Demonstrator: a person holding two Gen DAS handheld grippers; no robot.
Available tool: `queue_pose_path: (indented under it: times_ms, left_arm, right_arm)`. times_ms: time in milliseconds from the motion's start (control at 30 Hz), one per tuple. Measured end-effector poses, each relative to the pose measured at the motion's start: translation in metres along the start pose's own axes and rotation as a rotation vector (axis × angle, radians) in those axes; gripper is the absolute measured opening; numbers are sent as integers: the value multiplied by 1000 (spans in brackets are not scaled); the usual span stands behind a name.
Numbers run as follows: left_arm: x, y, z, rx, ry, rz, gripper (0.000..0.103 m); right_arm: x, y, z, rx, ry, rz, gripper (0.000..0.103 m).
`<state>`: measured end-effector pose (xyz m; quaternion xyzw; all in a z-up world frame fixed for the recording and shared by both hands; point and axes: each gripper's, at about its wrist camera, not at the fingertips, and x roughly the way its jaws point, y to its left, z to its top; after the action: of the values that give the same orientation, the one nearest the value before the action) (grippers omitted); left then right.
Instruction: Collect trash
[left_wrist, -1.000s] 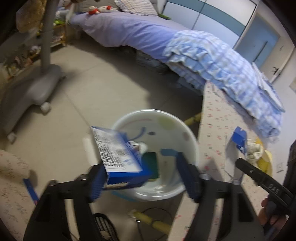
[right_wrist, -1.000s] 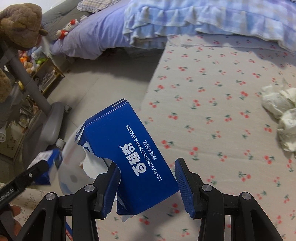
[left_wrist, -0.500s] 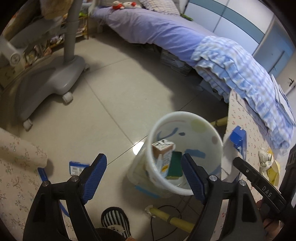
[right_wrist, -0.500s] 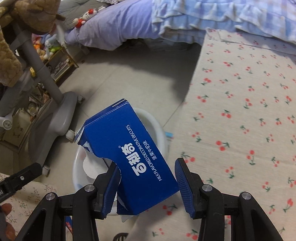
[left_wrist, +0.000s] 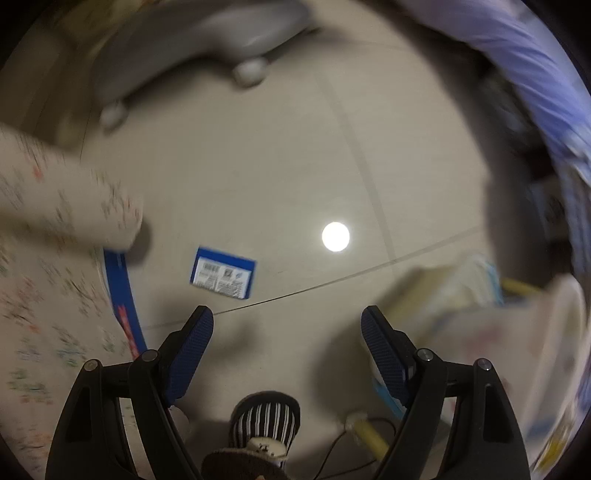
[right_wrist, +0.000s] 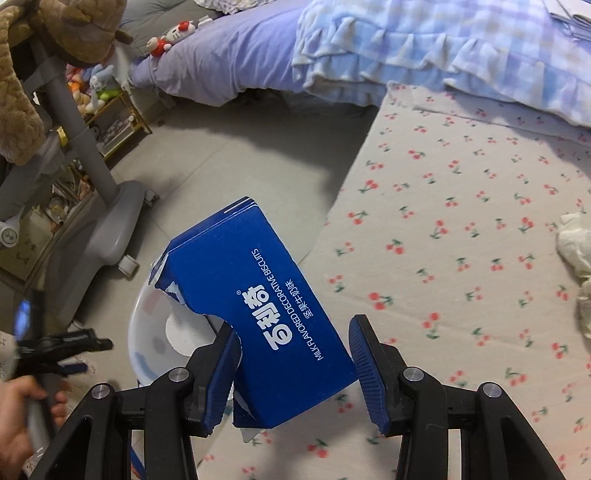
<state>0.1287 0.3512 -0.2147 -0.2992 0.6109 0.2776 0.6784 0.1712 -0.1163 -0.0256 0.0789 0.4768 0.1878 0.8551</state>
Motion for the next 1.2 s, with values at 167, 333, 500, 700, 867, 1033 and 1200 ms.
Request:
queue_pose_path:
  times_ms: [167, 333, 500, 700, 867, 1033, 1200]
  left_arm:
    - [83, 47, 9, -240, 101, -4, 84]
    - [134, 75, 14, -449, 88, -26, 84]
    - [164, 80, 17, -549, 48, -1, 84]
    - [191, 80, 16, -564, 25, 78, 84]
    - [191, 62, 17, -462, -25, 167, 84]
    - [192, 58, 6, -499, -5, 215, 84]
    - [195, 58, -10, -573, 35, 228, 86]
  right_arm:
    - [-5, -13, -1, 6, 19, 4, 52]
    - [-11, -21, -5, -18, 32, -10, 52]
    - [-20, -28, -8, -34, 29, -15, 52]
    - [-25, -32, -9, -35, 25, -16, 52]
    - [-18, -31, -10, -41, 44, -20, 52]
    - [-16, -28, -12, -45, 52, -14, 52]
    - [-17, -28, -13, -44, 50, -11, 52]
